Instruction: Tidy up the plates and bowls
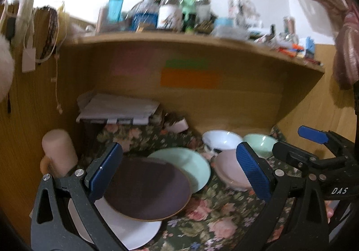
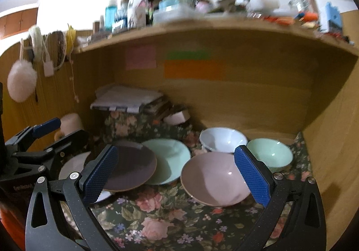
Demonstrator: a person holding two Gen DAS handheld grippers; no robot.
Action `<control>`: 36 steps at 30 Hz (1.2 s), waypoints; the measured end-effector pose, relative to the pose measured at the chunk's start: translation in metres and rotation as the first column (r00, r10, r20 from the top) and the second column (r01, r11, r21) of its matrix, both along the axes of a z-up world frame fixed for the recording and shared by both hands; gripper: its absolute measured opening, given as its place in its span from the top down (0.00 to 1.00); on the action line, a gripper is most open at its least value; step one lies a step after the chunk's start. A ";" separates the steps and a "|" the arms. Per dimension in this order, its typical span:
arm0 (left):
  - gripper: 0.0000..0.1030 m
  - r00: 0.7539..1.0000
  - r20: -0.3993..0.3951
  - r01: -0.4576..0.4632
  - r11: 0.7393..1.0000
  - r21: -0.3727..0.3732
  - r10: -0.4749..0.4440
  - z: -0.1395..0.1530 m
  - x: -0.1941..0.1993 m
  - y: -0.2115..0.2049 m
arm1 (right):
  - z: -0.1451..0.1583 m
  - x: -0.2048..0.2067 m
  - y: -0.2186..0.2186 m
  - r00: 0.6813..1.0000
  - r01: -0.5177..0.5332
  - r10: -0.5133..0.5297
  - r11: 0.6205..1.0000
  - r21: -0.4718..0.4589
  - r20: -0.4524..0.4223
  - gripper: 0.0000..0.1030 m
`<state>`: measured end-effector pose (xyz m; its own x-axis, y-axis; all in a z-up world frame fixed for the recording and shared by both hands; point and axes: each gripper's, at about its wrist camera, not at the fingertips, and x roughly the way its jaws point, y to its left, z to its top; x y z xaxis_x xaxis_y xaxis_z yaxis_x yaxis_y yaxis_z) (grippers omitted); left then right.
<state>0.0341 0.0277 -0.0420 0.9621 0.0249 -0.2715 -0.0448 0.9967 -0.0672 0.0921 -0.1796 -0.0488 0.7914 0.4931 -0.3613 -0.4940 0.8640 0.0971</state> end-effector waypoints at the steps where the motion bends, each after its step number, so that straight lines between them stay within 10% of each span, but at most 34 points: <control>1: 0.00 1.000 -0.018 -0.010 1.000 -0.005 0.010 -0.005 0.003 0.004 | -0.003 0.003 0.004 1.000 -0.007 0.007 1.000 -0.007 -0.010 0.00; 15: 0.00 0.948 -0.283 -0.164 0.985 -0.048 0.144 -0.076 0.042 0.078 | -0.045 0.051 0.071 0.978 -0.166 0.149 0.980 -0.109 -0.147 0.00; 26: 0.00 0.885 -0.422 -0.239 0.970 -0.047 0.198 -0.109 0.058 0.127 | -0.086 0.103 0.122 0.933 -0.249 0.187 0.952 -0.178 -0.307 0.31; 36: 0.24 0.864 -0.481 -0.220 0.971 -0.092 0.150 -0.123 0.072 0.140 | -0.114 0.139 0.137 0.887 -0.265 0.167 0.948 -0.179 -0.430 0.47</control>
<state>0.1061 0.1677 -0.1645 0.7023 0.1183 -0.7020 -0.2885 0.9488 -0.1288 0.2307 -0.0425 -0.1632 0.4350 0.5006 -0.7485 -0.6304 0.7628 0.1437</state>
